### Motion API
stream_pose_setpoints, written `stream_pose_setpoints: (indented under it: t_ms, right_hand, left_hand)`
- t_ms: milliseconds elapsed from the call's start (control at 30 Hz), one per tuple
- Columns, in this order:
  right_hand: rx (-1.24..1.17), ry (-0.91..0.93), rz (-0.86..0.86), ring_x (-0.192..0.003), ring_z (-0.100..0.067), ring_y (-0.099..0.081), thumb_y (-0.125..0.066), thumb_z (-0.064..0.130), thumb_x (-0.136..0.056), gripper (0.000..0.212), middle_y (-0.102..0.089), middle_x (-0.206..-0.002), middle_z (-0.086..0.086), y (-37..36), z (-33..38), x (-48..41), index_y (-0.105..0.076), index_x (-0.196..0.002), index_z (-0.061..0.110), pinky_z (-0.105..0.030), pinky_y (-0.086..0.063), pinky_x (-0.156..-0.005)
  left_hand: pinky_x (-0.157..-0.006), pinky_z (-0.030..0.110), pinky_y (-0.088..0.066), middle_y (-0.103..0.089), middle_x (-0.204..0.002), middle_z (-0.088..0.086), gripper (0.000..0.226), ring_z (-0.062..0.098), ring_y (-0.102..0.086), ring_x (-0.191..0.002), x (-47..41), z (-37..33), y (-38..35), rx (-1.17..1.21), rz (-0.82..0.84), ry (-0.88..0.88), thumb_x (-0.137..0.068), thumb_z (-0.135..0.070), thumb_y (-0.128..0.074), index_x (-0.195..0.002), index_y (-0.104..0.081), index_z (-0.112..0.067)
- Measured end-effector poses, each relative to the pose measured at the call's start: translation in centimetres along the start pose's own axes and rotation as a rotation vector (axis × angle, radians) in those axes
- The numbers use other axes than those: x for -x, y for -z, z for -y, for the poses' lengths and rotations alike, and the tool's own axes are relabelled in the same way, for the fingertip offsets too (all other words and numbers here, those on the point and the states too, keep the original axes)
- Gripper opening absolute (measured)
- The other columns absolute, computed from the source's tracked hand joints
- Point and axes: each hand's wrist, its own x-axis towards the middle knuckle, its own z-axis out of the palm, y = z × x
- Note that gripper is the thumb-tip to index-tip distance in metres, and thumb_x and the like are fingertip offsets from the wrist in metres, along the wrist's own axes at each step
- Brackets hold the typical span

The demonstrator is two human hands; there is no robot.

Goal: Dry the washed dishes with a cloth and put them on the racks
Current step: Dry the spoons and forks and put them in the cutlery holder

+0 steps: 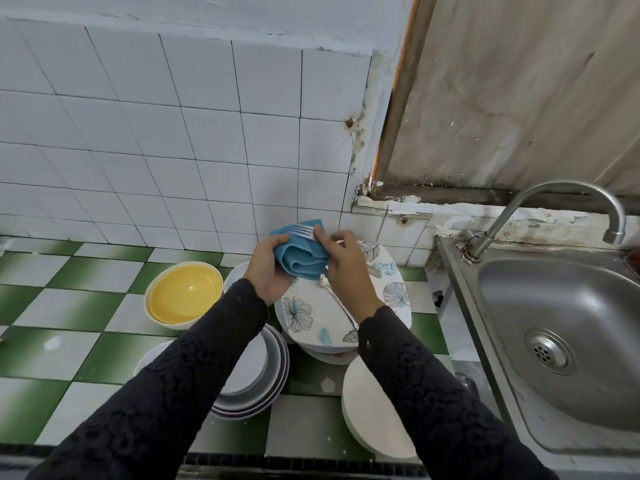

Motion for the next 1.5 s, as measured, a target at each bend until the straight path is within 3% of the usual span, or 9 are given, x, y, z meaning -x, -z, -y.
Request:
stream_pose_setpoints:
  t_ms: [167, 267, 400, 533, 633, 733, 1000, 1367, 1500]
  right_hand:
    - [0.175, 0.279, 0.016, -0.085, -0.020, -0.051, -0.060, -0.018, -0.086, 0.069, -0.060, -0.099, -0.018, 0.2, -2.1, 0.8, -0.049, -0.147, 0.010, -0.004, -0.037, -0.083]
    - [0.178, 0.301, -0.011, -0.082, -0.027, -0.058, -0.058, -0.017, -0.084, 0.067, -0.062, -0.098, -0.015, 0.5, -2.3, 0.7, -0.052, -0.145, 0.010, -0.024, -0.049, -0.073]
    - [0.149, 0.293, -0.072, -0.084, -0.023, -0.063, -0.052, -0.016, -0.090, 0.060, -0.068, -0.098, -0.012, 1.0, -3.6, 0.8, -0.056, -0.143, 0.012, -0.029, -0.053, -0.075]
    - [-0.156, -0.103, -0.115, -0.093, -0.006, -0.068, -0.056, -0.003, -0.098, 0.032, -0.073, -0.104, 0.001, 1.5, -3.2, 1.1, -0.064, -0.127, 0.009, -0.017, -0.051, -0.088]
    - [-0.581, -0.397, -0.123, -0.077, -0.005, -0.068, -0.057, -0.002, -0.098, 0.013, -0.075, -0.092, -0.003, 2.2, -1.2, 0.2, -0.059, -0.101, 0.011, -0.026, -0.055, -0.076]
    - [-0.842, -0.463, 0.015, -0.065, -0.008, -0.062, -0.061, -0.003, -0.096, 0.012, -0.071, -0.083, -0.004, 2.6, 0.6, -0.7, -0.063, -0.095, 0.008, -0.024, -0.050, -0.062]
    - [-0.598, -0.442, 0.107, -0.055, -0.006, -0.061, -0.070, -0.001, -0.091, 0.015, -0.062, -0.075, -0.006, 1.9, 0.3, -0.8, -0.062, -0.083, 0.008, -0.017, -0.046, -0.052]
    - [-0.409, -0.423, 0.234, -0.051, 0.004, -0.060, -0.064, -0.002, -0.095, 0.006, -0.068, -0.073, -0.005, 3.9, -0.3, -0.9, -0.069, -0.097, -0.002, -0.008, -0.044, -0.053]
    - [-0.320, -0.473, 0.254, -0.058, -0.003, -0.059, -0.062, 0.003, -0.098, 0.009, -0.070, -0.074, 0.001, 4.2, -1.4, -0.1, -0.071, -0.097, 0.003, -0.009, -0.044, -0.055]
  left_hand:
    - [-0.093, 0.047, -0.049, -0.067, -0.098, 0.018, 0.024, 0.032, -0.062, -0.091, 0.4, -1.0, -0.4, 0.101, -0.007, 0.014, -0.097, -0.016, -0.041, -0.109, -0.058, -0.004]
    - [-0.093, 0.049, -0.050, -0.070, -0.094, 0.017, 0.024, 0.034, -0.063, -0.091, 0.4, -1.2, -0.3, 0.133, -0.014, 0.012, -0.097, -0.016, -0.042, -0.111, -0.057, -0.005]
    - [-0.089, 0.047, -0.050, -0.073, -0.084, 0.016, 0.021, 0.034, -0.062, -0.089, 0.5, -1.7, -0.2, 0.144, -0.006, -0.021, -0.097, -0.014, -0.040, -0.108, -0.056, -0.005]
    - [-0.085, 0.042, -0.052, -0.067, -0.094, 0.011, 0.018, 0.027, -0.063, -0.086, 0.3, -2.1, 0.2, 0.058, -0.021, -0.104, -0.096, -0.014, -0.042, -0.106, -0.057, -0.011]
    - [-0.076, 0.036, -0.051, -0.068, -0.090, 0.008, 0.019, 0.021, -0.064, -0.080, 0.0, -1.7, 0.2, -0.057, -0.020, -0.137, -0.098, -0.016, -0.042, -0.105, -0.059, -0.011]
    - [-0.073, 0.036, -0.052, -0.065, -0.101, 0.013, 0.025, 0.023, -0.063, -0.084, -0.1, -0.8, -0.1, -0.134, -0.028, -0.120, -0.097, -0.017, -0.044, -0.116, -0.056, -0.006]
    - [-0.082, 0.041, -0.052, -0.068, -0.101, 0.013, 0.023, 0.026, -0.064, -0.087, -0.3, 0.1, -0.4, -0.103, -0.008, -0.068, -0.095, -0.015, -0.045, -0.111, -0.061, -0.009]
    - [-0.082, 0.039, -0.052, -0.063, -0.109, 0.017, 0.026, 0.026, -0.061, -0.090, -0.4, 0.9, -0.6, -0.138, -0.071, -0.066, -0.096, -0.015, -0.046, -0.117, -0.057, -0.005]
    - [-0.080, 0.037, -0.051, -0.062, -0.106, 0.016, 0.023, 0.024, -0.061, -0.089, -0.5, 0.9, -0.9, -0.188, -0.038, -0.092, -0.097, -0.014, -0.043, -0.112, -0.057, -0.003]
